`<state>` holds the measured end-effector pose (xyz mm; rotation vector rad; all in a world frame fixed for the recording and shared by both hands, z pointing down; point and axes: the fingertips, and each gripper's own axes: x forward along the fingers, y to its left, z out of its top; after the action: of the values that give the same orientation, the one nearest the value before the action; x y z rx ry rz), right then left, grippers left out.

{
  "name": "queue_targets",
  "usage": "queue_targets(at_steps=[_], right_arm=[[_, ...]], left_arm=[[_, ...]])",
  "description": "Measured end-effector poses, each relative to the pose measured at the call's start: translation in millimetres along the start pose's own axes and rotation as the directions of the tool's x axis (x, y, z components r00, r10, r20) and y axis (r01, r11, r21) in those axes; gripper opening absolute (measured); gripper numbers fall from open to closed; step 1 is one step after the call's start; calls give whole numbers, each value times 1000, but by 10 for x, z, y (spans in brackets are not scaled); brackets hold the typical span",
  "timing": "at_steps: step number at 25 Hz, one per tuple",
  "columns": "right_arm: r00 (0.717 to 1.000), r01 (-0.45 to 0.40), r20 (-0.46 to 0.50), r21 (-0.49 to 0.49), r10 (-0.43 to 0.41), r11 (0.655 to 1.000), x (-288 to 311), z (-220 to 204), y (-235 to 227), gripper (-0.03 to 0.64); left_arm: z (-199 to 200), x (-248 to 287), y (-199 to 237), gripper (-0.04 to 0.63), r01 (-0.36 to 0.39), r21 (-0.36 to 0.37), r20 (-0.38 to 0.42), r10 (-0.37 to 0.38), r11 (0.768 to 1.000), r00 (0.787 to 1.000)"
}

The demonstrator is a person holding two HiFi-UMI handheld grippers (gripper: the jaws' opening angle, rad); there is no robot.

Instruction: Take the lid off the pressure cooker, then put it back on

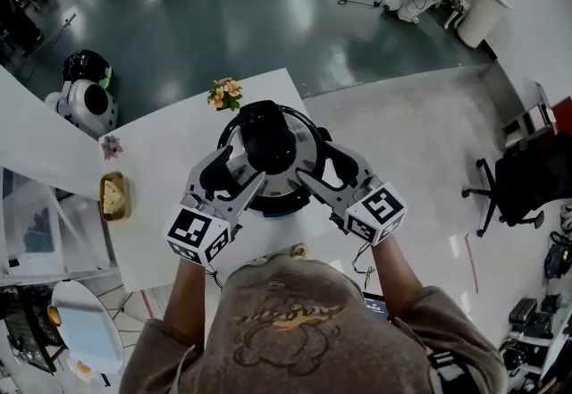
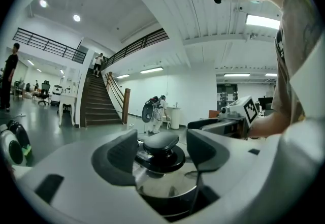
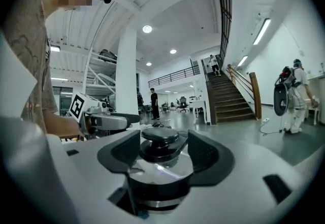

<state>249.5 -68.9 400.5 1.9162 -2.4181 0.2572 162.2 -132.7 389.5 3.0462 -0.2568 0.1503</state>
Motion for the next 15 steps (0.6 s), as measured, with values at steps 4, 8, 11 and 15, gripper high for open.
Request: queue_targets(at_steps=[4, 8, 11, 15], right_arm=[[997, -73, -34, -23, 73, 997, 137, -17, -61, 310], [985, -155, -83, -60, 150, 986, 311, -35, -94, 310], [969, -220, -139, -96, 206, 971, 433, -90, -91, 309], [938, -301, -222, -132, 267, 945, 570, -172, -63, 308]], left_arm=[[-83, 102, 38, 299, 36, 43, -55, -33, 998, 998], [-181, 215, 77, 299, 76, 80, -116, -66, 994, 991], [-244, 293, 75, 299, 106, 96, -153, -91, 990, 984], [-329, 388, 66, 299, 141, 124, -209, -113, 982, 971]])
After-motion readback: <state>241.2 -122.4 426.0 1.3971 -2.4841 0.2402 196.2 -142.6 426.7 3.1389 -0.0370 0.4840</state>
